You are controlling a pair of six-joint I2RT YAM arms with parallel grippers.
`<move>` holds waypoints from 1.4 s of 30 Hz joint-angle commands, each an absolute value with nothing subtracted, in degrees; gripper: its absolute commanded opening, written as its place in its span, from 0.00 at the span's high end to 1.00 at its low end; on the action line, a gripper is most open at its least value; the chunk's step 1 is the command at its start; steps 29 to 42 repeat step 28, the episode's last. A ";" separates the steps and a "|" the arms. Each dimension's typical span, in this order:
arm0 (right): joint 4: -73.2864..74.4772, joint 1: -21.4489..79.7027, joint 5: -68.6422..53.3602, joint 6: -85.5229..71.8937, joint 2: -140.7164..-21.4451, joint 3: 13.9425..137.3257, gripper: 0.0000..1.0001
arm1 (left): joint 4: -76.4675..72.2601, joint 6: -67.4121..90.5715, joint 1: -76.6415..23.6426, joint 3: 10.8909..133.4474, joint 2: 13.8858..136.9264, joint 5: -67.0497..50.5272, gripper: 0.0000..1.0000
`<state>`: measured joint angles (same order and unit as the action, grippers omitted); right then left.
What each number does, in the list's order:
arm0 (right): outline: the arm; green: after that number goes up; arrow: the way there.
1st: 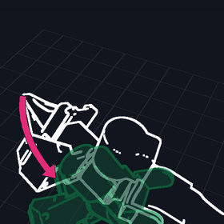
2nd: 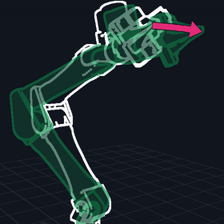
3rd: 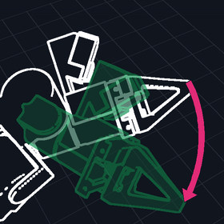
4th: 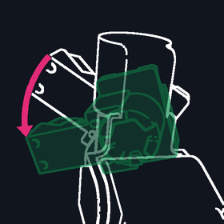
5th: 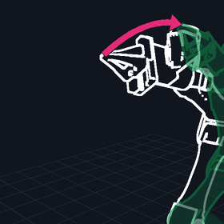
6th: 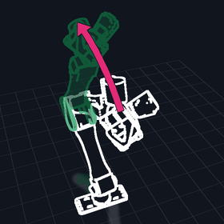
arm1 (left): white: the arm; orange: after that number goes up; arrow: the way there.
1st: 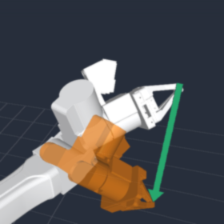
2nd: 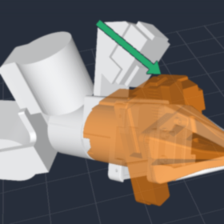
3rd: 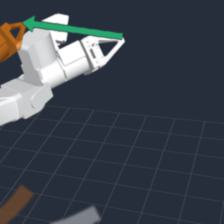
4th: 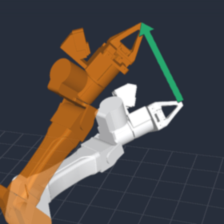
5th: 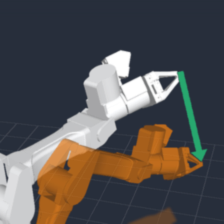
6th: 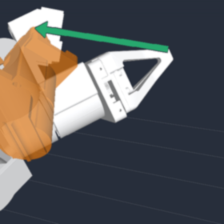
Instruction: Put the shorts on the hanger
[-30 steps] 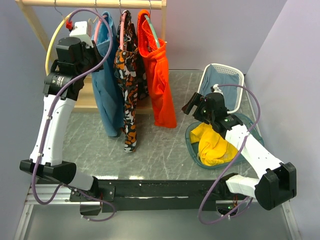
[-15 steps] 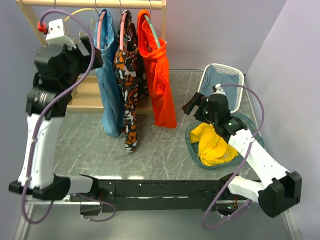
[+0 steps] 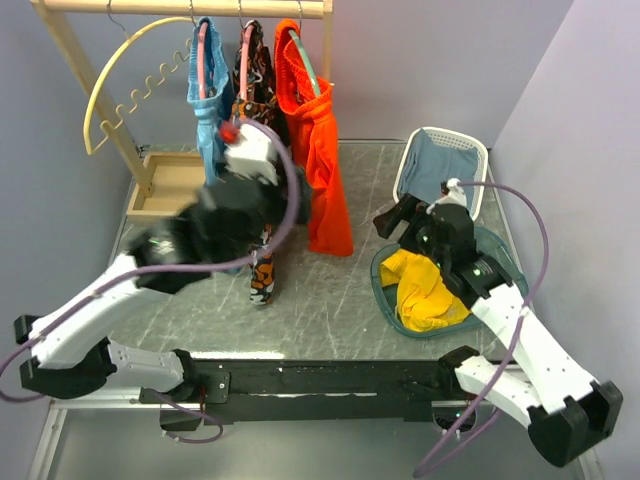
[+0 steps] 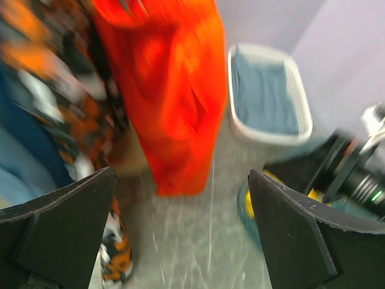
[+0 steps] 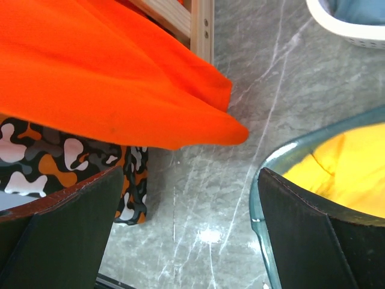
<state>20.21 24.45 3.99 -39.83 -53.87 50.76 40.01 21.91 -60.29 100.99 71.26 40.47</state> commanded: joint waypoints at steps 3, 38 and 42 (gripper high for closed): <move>19.17 24.79 7.47 -43.32 -46.59 43.08 0.00 | 33.77 32.41 -64.78 82.56 68.74 42.02 0.03; 26.45 24.79 16.79 -47.38 -33.84 32.69 0.00 | 12.93 46.93 -64.78 47.11 65.66 27.86 0.04; 26.45 24.79 16.79 -47.38 -33.84 32.69 0.00 | 12.93 46.93 -64.78 47.11 65.66 27.86 0.04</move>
